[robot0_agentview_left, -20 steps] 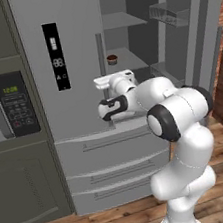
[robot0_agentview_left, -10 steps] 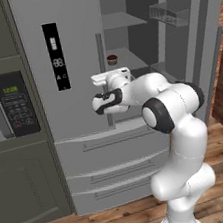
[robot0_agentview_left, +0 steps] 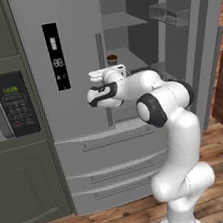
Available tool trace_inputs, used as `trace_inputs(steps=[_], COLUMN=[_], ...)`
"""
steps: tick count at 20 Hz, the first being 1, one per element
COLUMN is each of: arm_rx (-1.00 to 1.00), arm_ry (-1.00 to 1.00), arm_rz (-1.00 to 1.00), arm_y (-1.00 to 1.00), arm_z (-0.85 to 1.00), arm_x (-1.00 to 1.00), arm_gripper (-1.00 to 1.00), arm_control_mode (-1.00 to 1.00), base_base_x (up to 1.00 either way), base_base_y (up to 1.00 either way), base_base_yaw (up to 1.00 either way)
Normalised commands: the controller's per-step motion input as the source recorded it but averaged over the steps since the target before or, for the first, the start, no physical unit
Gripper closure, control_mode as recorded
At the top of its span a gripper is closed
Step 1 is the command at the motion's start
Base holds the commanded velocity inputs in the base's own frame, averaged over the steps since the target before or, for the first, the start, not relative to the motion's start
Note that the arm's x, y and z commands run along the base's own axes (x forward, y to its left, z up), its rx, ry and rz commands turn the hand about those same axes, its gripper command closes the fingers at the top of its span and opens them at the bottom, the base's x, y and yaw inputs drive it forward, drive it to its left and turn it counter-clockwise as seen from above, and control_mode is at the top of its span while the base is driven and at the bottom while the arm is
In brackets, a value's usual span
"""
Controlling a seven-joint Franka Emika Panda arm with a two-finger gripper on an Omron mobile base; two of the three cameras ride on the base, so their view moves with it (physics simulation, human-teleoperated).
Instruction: Take the cake and cupcake from the fridge and place them on the empty tray on the dining counter.
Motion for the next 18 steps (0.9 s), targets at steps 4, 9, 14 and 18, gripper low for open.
trace_inputs(steps=[4, 9, 14, 18], arm_rx=[0.0, 0.0, 0.0, 0.0], arm_ry=[0.0, 0.0, 0.0, 0.0], arm_rz=[-0.01, -0.02, 0.0, -0.01], arm_y=[0.06, 0.1, 0.02, 0.12], arm_z=[-0.02, -0.04, 0.0, 0.0], arm_x=[0.58, 0.53, 0.4, 0.4], arm_gripper=[-1.0, 1.0, 1.0, 1.0], arm_control_mode=[-1.0, -1.0, -1.0, -1.0], base_base_x=[0.0, 0.0, 0.0, 0.0], base_base_y=[0.0, 0.0, 0.0, 0.0], base_base_yaw=[0.0, 0.0, 0.0, 0.0])
